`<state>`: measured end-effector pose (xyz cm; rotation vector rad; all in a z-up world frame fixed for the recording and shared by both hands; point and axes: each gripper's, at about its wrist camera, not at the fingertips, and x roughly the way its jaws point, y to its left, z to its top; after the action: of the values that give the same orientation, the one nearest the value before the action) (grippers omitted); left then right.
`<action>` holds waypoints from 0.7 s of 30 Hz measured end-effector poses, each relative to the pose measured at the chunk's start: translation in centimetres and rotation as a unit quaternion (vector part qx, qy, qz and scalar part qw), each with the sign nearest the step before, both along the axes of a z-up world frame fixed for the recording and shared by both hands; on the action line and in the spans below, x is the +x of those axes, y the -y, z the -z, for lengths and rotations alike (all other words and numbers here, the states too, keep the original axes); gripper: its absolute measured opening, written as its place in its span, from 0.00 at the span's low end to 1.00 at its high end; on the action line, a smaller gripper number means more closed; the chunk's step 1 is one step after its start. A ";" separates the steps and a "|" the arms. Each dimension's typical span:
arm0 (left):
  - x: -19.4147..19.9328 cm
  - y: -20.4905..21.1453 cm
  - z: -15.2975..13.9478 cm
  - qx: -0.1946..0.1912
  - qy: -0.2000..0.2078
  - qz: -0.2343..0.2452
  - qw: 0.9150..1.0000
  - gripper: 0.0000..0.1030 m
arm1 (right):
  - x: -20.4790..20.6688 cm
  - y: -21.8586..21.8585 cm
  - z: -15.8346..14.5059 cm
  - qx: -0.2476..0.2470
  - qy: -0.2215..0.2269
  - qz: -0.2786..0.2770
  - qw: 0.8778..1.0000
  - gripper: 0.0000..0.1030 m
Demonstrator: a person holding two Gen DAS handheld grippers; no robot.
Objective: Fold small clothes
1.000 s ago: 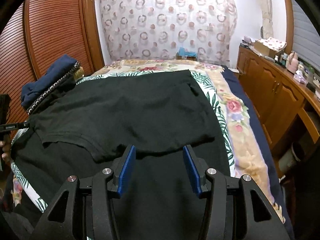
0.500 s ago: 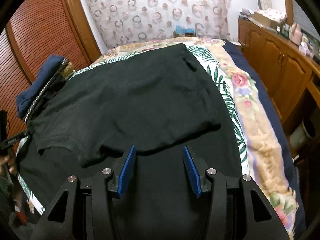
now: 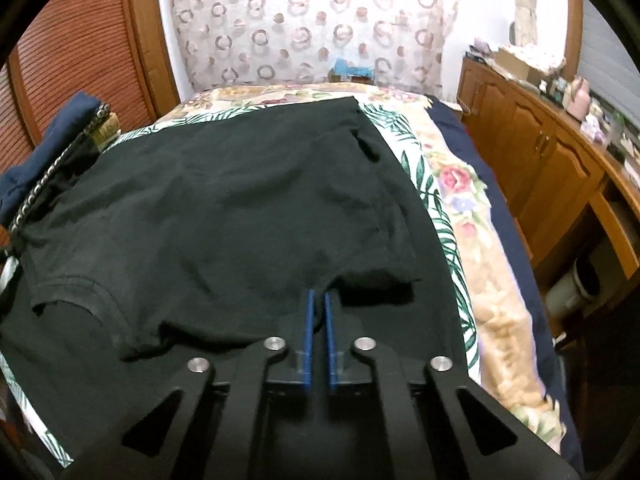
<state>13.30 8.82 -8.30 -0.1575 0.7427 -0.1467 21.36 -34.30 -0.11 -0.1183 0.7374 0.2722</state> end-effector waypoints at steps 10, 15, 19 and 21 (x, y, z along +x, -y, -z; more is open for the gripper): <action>-2.3 0.9 -3.3 -0.009 0.053 0.011 0.998 0.04 | -3.9 -0.3 -3.1 0.023 0.089 -0.016 0.996 0.02; -4.0 1.5 -4.8 -0.013 0.075 0.022 0.997 0.04 | -5.9 0.1 -3.9 0.031 0.111 -0.024 0.993 0.02; -5.3 1.4 -5.6 -0.017 0.086 0.027 0.996 0.04 | -7.6 0.8 -4.4 0.037 0.121 -0.030 0.991 0.02; -6.1 1.1 -5.8 -0.020 0.090 0.026 0.995 0.04 | -8.4 1.0 -4.6 0.037 0.127 -0.033 0.991 0.02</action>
<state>7.17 7.76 -2.46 -0.1604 0.5640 -0.2229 12.95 -35.26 4.46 -0.1036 0.4700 0.3397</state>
